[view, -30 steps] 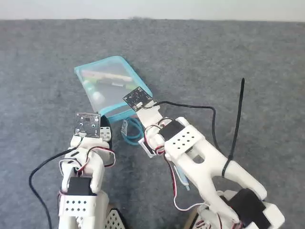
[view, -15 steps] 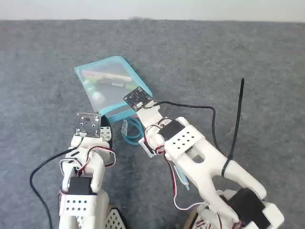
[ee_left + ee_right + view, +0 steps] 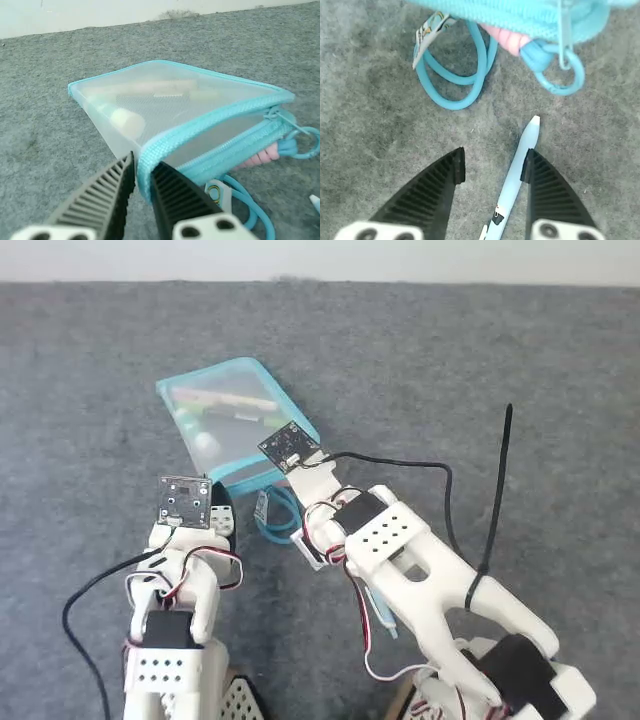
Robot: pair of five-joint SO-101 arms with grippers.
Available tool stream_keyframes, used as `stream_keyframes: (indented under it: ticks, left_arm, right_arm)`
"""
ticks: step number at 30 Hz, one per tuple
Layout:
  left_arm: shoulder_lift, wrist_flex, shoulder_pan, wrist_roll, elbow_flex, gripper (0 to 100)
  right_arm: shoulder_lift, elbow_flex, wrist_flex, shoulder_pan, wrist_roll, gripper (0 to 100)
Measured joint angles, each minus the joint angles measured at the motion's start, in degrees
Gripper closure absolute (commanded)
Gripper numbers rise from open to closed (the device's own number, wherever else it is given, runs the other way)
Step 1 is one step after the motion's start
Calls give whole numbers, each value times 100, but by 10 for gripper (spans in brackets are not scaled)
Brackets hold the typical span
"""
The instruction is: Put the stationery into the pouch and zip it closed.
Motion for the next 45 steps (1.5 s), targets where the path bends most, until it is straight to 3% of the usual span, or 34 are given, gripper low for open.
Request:
stream_keyframes:
  ticks: [14, 18, 25, 33, 41, 45]
  left_arm:
    - [0, 0, 0, 0, 0, 987]
    - [0, 0, 0, 0, 0, 987]
    - [0, 0, 0, 0, 0, 987]
    - [0, 0, 0, 0, 0, 987]
    - [0, 0, 0, 0, 0, 987]
    - [0, 0, 0, 0, 0, 987]
  right_arm:
    - [-70, 0, 44, 105, 0, 804]
    - [-352, -378, 809, 642, 9, 804]
    - [-721, -686, 2198, 1345, 941, 805]
    - [-1336, 1160, 1459, 1442, 1591, 805]
    - [-1389, 2286, 484, 290, 1468, 805]
    - [-1389, 2356, 360, 211, 1266, 805]
